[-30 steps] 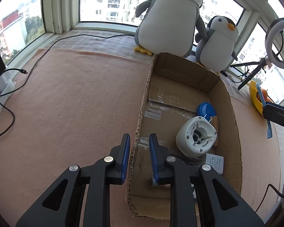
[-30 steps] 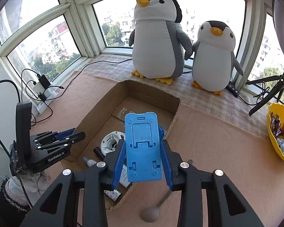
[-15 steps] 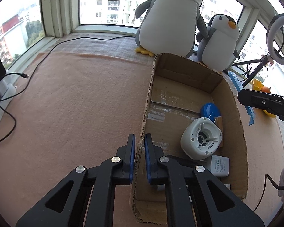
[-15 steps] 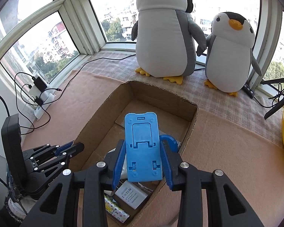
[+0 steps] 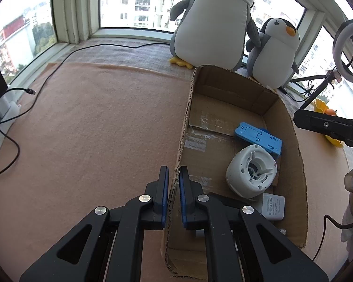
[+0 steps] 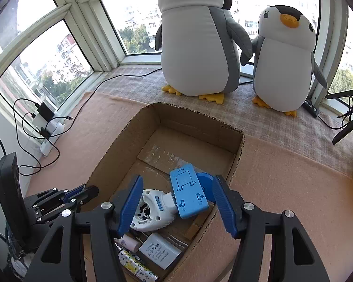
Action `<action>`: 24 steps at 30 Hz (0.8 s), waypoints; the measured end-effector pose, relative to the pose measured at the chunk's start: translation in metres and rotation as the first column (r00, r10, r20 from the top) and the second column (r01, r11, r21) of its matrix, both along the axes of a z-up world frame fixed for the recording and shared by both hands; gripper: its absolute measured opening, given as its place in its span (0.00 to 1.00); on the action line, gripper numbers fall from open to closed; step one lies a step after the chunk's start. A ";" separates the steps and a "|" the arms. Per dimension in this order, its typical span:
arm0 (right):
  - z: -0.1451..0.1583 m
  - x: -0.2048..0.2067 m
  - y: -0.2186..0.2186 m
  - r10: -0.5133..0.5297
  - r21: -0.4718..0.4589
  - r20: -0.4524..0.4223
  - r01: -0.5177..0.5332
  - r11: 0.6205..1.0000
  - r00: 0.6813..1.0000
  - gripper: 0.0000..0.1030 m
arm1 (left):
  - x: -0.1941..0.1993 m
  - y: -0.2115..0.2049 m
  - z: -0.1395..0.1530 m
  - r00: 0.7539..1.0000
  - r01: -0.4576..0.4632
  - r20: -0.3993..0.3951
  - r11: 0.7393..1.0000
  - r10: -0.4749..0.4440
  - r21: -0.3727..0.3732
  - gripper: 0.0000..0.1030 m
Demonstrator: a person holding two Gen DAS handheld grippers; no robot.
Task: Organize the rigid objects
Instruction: 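Carry the blue phone stand with the right gripper into the box and release, then move the right gripper to the grey spoon handle and grasp it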
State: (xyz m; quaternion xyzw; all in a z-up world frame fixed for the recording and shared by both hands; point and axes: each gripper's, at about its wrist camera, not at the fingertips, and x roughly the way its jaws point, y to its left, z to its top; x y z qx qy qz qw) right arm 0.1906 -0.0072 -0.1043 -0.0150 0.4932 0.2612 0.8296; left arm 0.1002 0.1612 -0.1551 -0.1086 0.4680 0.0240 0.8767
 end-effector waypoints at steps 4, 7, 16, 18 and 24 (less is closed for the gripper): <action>0.003 -0.005 -0.013 0.000 -0.003 0.003 0.000 1.000 1.000 0.55 | 0.000 -0.002 0.000 1.000 0.003 -0.002 1.000 -0.003 0.011 0.07; 0.005 -0.011 -0.025 0.002 -0.012 -0.003 -0.002 1.000 1.000 0.55 | 0.000 -0.001 0.000 1.000 0.000 -0.008 1.000 0.000 0.012 0.07; 0.015 -0.036 -0.069 -0.032 -0.029 -0.004 0.032 0.999 0.999 0.55 | -0.005 -0.004 0.009 1.000 -0.008 -0.002 1.000 0.008 0.013 0.20; 0.013 -0.041 -0.079 -0.041 -0.033 -0.016 0.041 0.999 0.999 0.55 | -0.008 -0.005 0.013 1.000 -0.008 0.003 1.000 0.008 0.013 0.20; -0.003 -0.054 -0.097 -0.057 -0.045 -0.091 0.053 0.998 0.994 0.55 | -0.019 -0.001 0.031 0.999 -0.024 0.039 1.000 0.024 0.009 0.20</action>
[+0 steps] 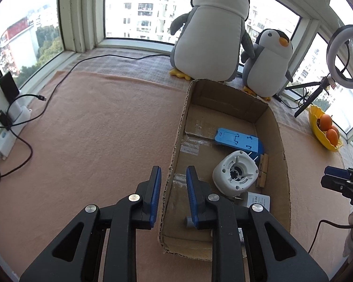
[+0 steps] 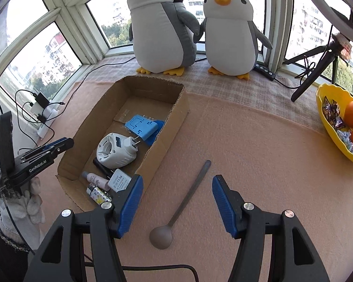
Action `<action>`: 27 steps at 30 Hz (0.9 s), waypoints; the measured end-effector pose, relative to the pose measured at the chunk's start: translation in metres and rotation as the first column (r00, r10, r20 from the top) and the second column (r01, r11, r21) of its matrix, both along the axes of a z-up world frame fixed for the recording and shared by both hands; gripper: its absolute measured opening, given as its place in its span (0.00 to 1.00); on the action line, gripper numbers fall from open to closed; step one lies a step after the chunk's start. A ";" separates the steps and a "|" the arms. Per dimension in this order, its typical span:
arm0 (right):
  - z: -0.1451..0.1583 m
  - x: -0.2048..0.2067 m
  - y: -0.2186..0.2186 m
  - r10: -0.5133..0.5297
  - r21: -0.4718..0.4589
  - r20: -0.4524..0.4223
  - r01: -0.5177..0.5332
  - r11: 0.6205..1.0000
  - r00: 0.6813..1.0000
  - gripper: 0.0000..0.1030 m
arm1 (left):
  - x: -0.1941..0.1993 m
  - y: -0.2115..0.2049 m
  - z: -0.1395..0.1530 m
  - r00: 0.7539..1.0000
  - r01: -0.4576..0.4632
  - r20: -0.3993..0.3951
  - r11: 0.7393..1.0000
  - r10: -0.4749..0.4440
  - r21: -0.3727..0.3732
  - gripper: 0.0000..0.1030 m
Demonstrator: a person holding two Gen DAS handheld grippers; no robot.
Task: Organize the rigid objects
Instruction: 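Move the right gripper to the grey spoon handle and grasp it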
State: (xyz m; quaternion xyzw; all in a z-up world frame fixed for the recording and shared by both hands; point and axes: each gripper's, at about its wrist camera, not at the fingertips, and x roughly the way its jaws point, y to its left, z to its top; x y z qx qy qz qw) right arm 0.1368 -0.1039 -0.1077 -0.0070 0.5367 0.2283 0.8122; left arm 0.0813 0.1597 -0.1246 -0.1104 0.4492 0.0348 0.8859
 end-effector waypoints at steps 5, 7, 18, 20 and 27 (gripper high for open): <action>-0.021 -0.003 -0.002 -0.004 0.012 -0.120 0.005 1.000 0.993 0.46 | -0.017 0.008 0.018 0.999 -0.025 0.040 1.000 0.025 -0.004 0.20; -0.033 -0.003 0.001 -0.003 0.010 -0.184 0.005 1.000 0.983 0.38 | -0.026 0.012 0.024 0.998 -0.038 0.055 0.999 0.039 -0.016 0.20; -0.079 0.002 0.023 -0.082 -0.087 -0.334 0.055 0.995 0.939 0.25 | -0.078 0.037 0.038 0.989 -0.097 0.105 0.994 0.103 -0.059 0.20; -0.082 0.002 0.028 -0.094 -0.115 -0.331 0.059 0.992 0.939 0.25 | -0.084 0.042 0.037 0.988 -0.107 0.109 0.992 0.114 -0.070 0.20; -0.091 -0.001 0.050 -0.094 -0.205 -0.311 0.030 0.978 0.946 0.22 | -0.099 0.060 0.033 0.980 -0.149 0.115 0.984 0.161 -0.102 0.20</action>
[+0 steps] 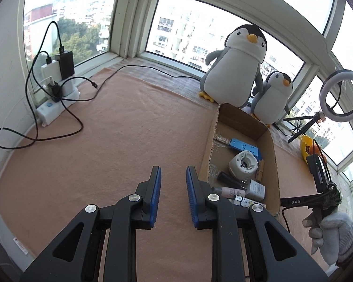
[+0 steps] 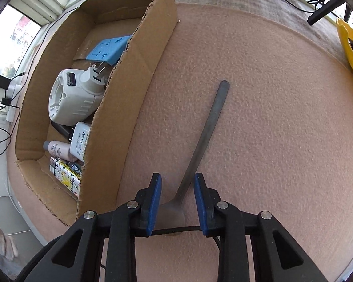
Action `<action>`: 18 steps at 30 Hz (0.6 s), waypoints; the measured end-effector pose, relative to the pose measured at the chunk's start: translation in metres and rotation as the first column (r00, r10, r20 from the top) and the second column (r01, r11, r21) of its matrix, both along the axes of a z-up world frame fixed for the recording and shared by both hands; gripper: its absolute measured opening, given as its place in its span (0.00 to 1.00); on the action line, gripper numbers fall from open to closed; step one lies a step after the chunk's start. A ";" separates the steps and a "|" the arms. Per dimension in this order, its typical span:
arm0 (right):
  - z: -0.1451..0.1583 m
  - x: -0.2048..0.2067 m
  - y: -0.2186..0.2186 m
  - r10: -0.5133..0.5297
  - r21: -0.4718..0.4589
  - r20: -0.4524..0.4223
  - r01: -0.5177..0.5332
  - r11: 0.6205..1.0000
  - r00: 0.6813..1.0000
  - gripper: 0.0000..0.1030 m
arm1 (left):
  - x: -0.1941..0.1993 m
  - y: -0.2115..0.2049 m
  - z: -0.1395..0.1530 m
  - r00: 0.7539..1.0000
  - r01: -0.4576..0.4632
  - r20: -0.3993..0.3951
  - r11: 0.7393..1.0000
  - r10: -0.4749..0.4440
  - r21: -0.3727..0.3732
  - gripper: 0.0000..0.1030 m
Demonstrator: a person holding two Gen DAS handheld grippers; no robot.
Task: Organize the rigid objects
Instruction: 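Move the right gripper to the grey spoon handle and grasp it, then carry the grey spoon with the right gripper into the box and release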
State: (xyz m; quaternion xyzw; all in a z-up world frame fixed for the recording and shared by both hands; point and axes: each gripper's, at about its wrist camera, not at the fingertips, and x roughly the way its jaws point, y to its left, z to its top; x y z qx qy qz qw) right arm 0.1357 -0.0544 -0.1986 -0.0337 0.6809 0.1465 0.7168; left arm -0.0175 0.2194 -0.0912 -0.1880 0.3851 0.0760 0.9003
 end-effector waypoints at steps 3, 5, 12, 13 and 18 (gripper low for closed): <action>-0.001 -0.002 0.004 0.019 -0.032 0.005 -0.019 0.999 1.000 0.18 | -0.002 0.002 0.000 1.000 -0.007 0.006 1.000 0.007 -0.002 0.20; -0.001 -0.003 0.007 0.041 -0.054 0.015 -0.040 0.998 0.999 0.12 | 0.000 0.001 0.001 1.000 -0.007 0.008 1.000 0.007 -0.004 0.20; 0.000 0.005 -0.005 -0.016 -0.015 0.043 0.016 1.000 0.999 0.07 | 0.009 -0.011 0.001 1.000 0.025 0.001 1.000 -0.025 0.006 0.20; 0.000 0.006 -0.008 -0.026 -0.005 0.045 0.027 1.000 0.999 0.07 | 0.010 -0.013 0.001 1.000 0.030 -0.002 1.000 -0.030 0.009 0.20; 0.002 0.007 -0.024 -0.070 0.063 0.065 0.066 0.996 0.995 0.07 | 0.018 -0.022 -0.001 0.999 0.044 -0.017 0.999 -0.044 0.015 0.20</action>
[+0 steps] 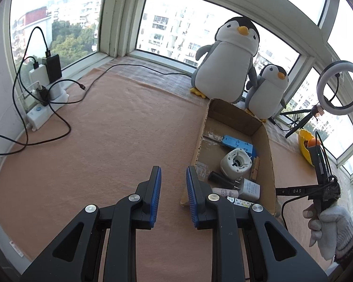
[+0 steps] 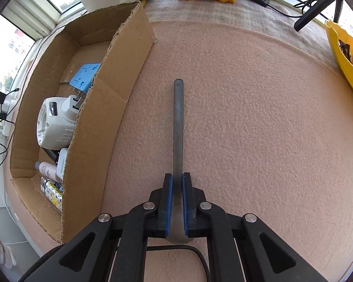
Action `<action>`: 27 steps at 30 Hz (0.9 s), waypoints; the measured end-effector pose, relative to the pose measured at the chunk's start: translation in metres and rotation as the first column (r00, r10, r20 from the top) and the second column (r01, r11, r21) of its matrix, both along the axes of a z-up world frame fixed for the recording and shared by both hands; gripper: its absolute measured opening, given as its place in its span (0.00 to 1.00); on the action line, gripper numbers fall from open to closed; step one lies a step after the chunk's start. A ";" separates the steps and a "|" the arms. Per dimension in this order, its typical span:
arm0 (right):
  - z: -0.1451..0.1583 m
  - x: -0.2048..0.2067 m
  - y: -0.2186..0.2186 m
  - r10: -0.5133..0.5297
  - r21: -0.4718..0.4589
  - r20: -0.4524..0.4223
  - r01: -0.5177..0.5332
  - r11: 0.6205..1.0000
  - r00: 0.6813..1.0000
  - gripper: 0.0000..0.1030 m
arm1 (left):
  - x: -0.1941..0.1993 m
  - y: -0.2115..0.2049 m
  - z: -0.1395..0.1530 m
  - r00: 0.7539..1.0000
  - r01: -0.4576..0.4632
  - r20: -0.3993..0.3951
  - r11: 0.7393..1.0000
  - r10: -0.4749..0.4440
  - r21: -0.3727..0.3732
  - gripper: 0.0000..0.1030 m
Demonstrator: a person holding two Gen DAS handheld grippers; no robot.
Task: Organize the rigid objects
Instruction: 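Carry the grey spoon with the right gripper into the box and release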
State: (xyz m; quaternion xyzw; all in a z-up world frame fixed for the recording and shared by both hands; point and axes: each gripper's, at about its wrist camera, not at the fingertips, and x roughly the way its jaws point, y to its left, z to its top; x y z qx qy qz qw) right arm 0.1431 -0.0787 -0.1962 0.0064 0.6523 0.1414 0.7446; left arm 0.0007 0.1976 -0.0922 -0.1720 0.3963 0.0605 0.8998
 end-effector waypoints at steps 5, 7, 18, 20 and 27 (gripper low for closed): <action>0.006 -0.007 -0.019 -0.031 0.070 0.014 0.030 0.997 0.999 0.07 | 0.011 -0.007 -0.004 1.000 0.016 -0.018 1.000 -0.016 0.000 0.20; 0.009 -0.001 -0.032 -0.042 0.097 0.024 0.040 0.994 0.999 0.07 | 0.016 -0.011 -0.005 0.999 0.020 -0.027 1.000 -0.020 0.004 0.20; 0.064 0.000 -0.054 -0.075 0.219 0.126 0.046 0.975 0.989 0.07 | 0.041 -0.021 -0.017 0.995 0.050 -0.091 0.998 -0.047 0.030 0.20; 0.073 0.000 -0.044 -0.064 0.225 0.146 0.030 0.974 0.987 0.07 | 0.047 -0.023 -0.023 0.993 0.056 -0.106 0.998 -0.053 0.030 0.20; 0.100 0.002 -0.021 -0.048 0.288 0.183 -0.007 0.958 0.982 0.07 | 0.063 -0.031 -0.033 0.987 0.093 -0.134 0.995 -0.086 0.044 0.20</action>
